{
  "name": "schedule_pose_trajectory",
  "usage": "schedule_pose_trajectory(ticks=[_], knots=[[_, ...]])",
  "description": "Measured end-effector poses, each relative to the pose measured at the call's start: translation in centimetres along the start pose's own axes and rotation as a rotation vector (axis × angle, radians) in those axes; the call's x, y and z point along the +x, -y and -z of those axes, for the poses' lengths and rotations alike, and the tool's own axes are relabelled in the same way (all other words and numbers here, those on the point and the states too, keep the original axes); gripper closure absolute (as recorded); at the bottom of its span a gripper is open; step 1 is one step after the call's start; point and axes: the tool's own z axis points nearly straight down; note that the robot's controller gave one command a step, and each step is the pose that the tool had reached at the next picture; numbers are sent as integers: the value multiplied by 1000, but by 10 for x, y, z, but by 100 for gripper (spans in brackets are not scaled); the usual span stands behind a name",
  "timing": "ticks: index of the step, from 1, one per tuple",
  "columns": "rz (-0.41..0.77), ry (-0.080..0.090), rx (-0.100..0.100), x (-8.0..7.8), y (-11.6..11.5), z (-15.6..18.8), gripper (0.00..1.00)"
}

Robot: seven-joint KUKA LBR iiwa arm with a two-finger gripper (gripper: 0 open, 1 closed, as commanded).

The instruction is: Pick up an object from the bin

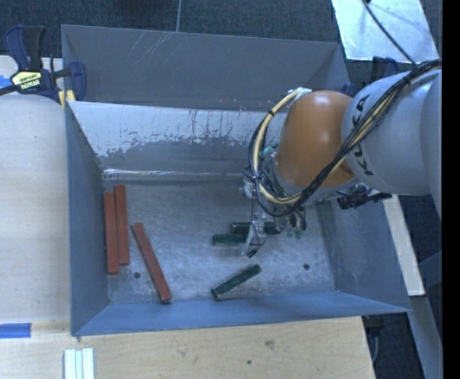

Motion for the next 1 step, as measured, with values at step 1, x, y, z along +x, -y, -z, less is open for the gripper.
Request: schedule_pose_trajectory(ticks=[1], knots=[[-33,-7,1,10,7,-30,0]])
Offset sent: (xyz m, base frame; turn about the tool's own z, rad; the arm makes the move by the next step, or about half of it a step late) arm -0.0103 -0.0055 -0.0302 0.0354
